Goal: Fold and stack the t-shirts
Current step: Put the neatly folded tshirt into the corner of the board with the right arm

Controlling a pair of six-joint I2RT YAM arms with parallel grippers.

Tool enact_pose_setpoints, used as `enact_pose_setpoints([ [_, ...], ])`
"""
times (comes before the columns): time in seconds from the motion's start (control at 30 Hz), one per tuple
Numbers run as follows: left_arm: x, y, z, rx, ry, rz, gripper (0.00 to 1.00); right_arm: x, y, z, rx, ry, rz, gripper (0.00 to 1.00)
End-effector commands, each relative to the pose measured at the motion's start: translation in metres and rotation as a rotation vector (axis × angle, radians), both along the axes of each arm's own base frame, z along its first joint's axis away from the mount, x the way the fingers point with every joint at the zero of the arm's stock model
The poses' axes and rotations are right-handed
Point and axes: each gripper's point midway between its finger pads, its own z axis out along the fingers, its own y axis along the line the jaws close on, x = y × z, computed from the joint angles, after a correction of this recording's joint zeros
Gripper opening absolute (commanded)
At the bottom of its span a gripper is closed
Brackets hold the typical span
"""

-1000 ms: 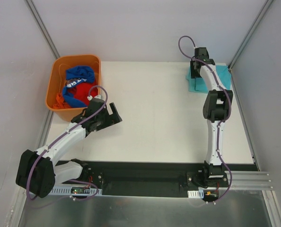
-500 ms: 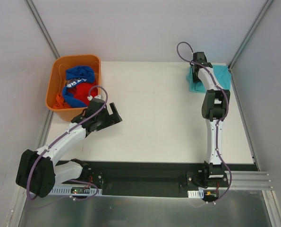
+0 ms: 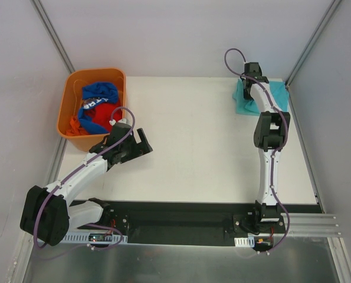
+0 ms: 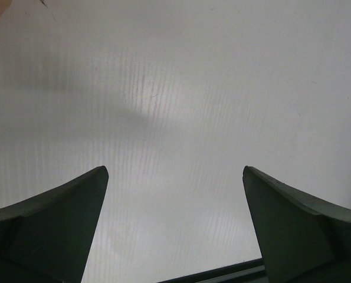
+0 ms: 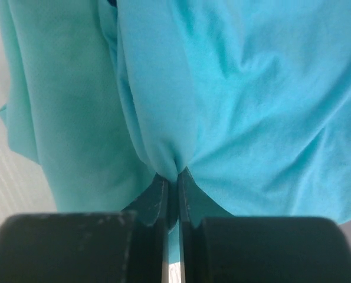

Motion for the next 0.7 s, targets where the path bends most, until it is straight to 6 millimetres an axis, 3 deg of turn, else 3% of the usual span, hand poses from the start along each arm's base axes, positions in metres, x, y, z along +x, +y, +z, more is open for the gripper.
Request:
enact_pose_setpoints([
  [0.0,0.003,0.001,0.004,-0.010,-0.025,0.006,0.99,0.015,0.004,0.103,0.060,-0.238,-0.016,0.01],
  [0.13,0.003,0.002,0.004,-0.008,-0.029,0.007,0.99,0.015,0.010,0.133,0.099,-0.301,0.000,0.01],
  [0.37,0.003,0.003,0.002,-0.002,-0.023,0.006,0.99,0.013,0.023,0.136,0.093,-0.296,0.035,0.01],
  [0.43,0.003,0.003,0.001,-0.001,-0.020,0.008,0.99,0.013,0.032,0.131,0.095,-0.286,0.056,0.01],
  [0.6,0.003,0.002,-0.001,0.001,-0.013,0.005,0.99,0.009,0.053,0.087,0.099,-0.195,0.095,0.01],
  [0.67,0.003,0.001,-0.002,0.002,-0.006,0.000,0.99,0.009,0.071,0.072,0.161,-0.166,0.138,0.08],
])
